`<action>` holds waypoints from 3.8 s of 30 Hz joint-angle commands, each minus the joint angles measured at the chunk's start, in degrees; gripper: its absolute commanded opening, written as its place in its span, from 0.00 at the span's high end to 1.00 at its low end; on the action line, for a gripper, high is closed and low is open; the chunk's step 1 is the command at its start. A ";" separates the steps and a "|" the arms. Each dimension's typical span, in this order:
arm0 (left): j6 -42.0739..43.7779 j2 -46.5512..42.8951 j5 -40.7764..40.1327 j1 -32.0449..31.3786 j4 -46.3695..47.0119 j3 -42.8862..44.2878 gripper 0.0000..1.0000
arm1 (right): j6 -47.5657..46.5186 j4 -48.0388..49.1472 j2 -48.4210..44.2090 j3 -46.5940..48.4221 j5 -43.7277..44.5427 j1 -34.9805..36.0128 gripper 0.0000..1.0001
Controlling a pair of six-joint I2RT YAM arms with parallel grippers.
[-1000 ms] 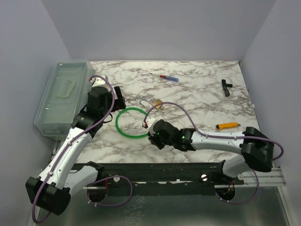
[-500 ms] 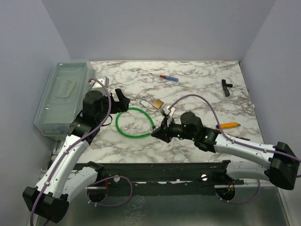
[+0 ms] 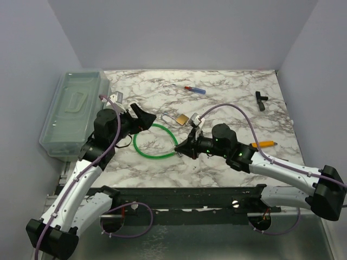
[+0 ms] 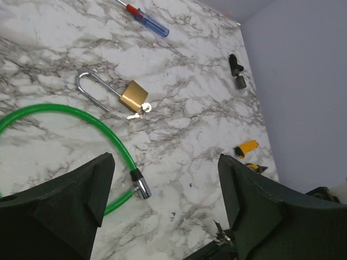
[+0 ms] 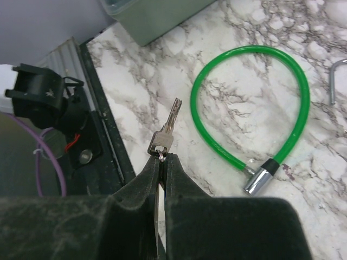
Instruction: Unlock with the key
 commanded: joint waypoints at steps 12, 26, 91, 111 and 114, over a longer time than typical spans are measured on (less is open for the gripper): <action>-25.86 11.70 11.53 -0.76 6.02 -3.05 0.22 | -6.62 -6.89 8.95 7.88 11.90 -0.23 1.00; -31.94 14.02 13.21 -5.90 12.21 -6.59 0.43 | -9.93 -9.51 13.64 13.16 12.59 0.27 1.00; 12.03 4.02 10.67 -6.55 14.34 5.42 1.00 | 12.58 12.86 -4.66 1.79 9.19 -2.20 0.35; 5.16 2.97 29.11 -6.56 36.29 -0.88 1.00 | 16.54 32.81 -1.64 2.08 -7.86 -8.14 0.45; 3.54 2.64 29.63 -6.49 38.46 -2.59 1.00 | 16.81 32.98 0.36 3.14 -8.52 -8.14 0.45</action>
